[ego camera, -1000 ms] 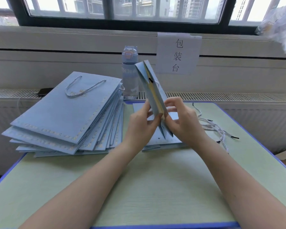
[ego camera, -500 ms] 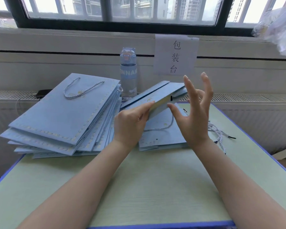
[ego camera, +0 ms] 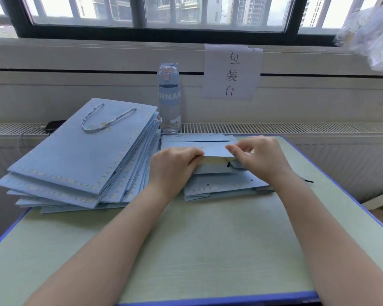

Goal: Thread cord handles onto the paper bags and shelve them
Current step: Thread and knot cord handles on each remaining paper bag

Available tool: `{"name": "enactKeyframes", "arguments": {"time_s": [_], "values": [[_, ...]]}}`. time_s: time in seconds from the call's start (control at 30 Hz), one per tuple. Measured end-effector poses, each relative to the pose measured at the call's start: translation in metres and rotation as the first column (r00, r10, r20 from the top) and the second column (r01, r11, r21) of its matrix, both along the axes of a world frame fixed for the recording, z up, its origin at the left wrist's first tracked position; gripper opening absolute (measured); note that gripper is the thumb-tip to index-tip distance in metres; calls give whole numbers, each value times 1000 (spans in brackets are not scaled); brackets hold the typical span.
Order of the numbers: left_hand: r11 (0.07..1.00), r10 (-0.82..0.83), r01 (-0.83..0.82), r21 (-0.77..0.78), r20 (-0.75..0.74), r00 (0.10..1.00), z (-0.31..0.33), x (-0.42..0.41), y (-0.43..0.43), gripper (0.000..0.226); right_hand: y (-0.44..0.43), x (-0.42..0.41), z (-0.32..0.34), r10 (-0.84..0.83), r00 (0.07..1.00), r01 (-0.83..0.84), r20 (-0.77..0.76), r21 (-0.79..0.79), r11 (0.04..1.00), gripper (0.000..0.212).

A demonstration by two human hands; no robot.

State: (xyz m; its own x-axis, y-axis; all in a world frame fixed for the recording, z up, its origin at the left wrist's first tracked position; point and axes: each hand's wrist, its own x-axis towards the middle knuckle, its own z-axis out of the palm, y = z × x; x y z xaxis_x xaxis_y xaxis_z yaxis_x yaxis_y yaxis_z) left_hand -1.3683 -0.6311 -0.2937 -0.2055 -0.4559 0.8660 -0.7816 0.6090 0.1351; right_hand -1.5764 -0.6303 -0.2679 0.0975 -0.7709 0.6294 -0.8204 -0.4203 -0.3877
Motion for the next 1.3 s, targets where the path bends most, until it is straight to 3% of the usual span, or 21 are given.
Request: {"name": "enactKeyframes", "arguments": {"time_s": [0.07, 0.17, 0.27, 0.37, 0.47, 0.6, 0.77, 0.93, 1.03, 1.1, 1.17, 1.3], "values": [[996, -78, 73, 57, 88, 993, -5, 2, -3, 6, 0, -6, 0, -27, 1000, 26, 3, 189, 982, 24], [980, -131, 111, 167, 109, 985, -10, 5, -7, 10, -8, -26, -3, -183, 983, 177, -10, 302, 937, 17], [971, -130, 103, 214, 113, 985, -11, 6, -6, 10, -15, -46, -12, -280, 949, 314, -143, 494, 811, 28], [934, -172, 92, 344, 208, 963, -10, 5, -5, 9, -19, -50, -21, -306, 934, 356, -184, 548, 757, 22], [875, -199, 3, 484, 354, 914, -7, 2, -3, 29, -22, -53, -23, -365, 917, 392, -160, 532, 751, 22], [852, -210, 4, 524, 334, 919, -6, 5, -3, 36, -24, -54, -24, -417, 891, 447, -180, 506, 738, 36], [858, -220, 23, 513, 328, 919, -6, 4, -2, 31, -22, -51, -15, -451, 885, 461, -115, 350, 815, 47], [874, -220, 46, 484, 309, 925, -7, 0, 0, 30, -21, -51, -24, -438, 864, 501, -248, 515, 696, 36], [878, -230, 78, 471, 275, 933, -8, 1, -1, 27, -22, -49, -22, -467, 849, 525, -247, 497, 691, 34], [890, -240, 107, 444, 253, 937, -9, 0, -1, 28, -21, -47, -16, -509, 847, 519, -153, 442, 731, 37], [911, -241, 141, 387, 226, 944, -10, 0, 0, 31, -17, -44, -8, -492, 869, 457, 45, 304, 836, 38], [948, -211, 162, 274, 160, 964, -11, -2, -1, 28, -5, -28, 8, -244, 895, 286, 373, -60, 956, 27]]}}
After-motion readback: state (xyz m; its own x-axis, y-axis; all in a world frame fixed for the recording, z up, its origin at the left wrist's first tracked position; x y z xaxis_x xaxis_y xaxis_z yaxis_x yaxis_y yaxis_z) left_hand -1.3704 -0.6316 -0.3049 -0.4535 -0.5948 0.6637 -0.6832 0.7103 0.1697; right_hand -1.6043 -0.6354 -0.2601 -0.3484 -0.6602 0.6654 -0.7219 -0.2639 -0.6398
